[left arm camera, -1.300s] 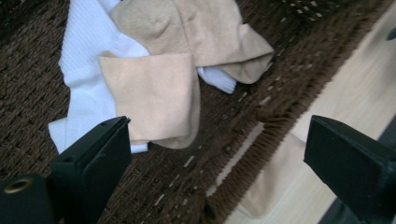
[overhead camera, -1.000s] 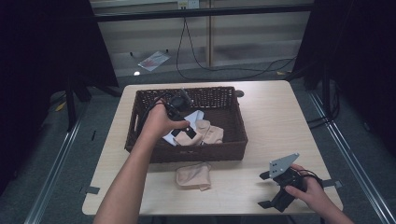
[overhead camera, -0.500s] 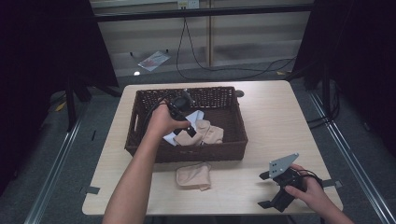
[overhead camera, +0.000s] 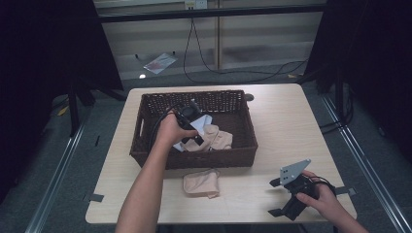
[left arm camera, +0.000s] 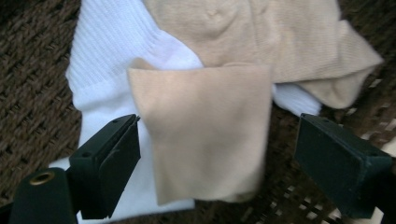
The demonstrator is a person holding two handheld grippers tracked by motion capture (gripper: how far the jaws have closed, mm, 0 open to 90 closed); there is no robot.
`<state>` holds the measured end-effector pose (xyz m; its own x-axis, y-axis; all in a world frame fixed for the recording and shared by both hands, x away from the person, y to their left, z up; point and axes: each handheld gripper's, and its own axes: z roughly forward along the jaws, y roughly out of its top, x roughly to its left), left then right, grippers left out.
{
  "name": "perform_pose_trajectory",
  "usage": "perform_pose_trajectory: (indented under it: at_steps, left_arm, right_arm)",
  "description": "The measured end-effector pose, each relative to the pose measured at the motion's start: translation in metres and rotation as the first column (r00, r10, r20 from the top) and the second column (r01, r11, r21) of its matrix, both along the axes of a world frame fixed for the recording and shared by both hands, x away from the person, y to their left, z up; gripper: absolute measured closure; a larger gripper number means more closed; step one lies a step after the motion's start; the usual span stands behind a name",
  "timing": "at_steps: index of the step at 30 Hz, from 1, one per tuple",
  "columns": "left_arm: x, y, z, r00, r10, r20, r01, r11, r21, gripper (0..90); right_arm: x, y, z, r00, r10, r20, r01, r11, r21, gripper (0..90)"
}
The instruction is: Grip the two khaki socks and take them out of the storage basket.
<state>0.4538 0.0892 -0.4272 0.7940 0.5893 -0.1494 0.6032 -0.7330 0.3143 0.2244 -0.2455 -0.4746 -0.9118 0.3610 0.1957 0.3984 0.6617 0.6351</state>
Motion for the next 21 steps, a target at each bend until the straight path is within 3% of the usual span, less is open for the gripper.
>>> perform_pose_trajectory:
  at_steps: [8,16,20,21]
  left_arm:
    - [0.003,0.001,-0.012,1.0000,0.002,-0.004,-0.002,0.9998,0.021,14.1]
    - [0.004,-0.004,-0.021,0.9998,-0.017,-0.014,0.017,0.9998,0.003,13.6]
    - [0.005,-0.004,-0.026,0.9998,-0.015,-0.016,0.015,0.9997,0.021,21.1]
    - [0.005,-0.003,-0.026,0.9997,-0.011,-0.023,0.011,0.9995,0.030,32.4]
  right_arm:
    - [0.000,0.000,0.000,1.0000,0.003,0.003,-0.003,1.000,0.004,1.8]
    - [0.000,-0.001,0.000,1.0000,0.003,-0.001,-0.003,1.000,0.006,1.8]
    - [0.000,-0.001,0.000,1.0000,0.000,-0.001,0.000,1.000,0.006,1.8]
    - [0.000,-0.001,0.000,1.0000,0.002,0.000,-0.002,1.000,0.003,1.8]
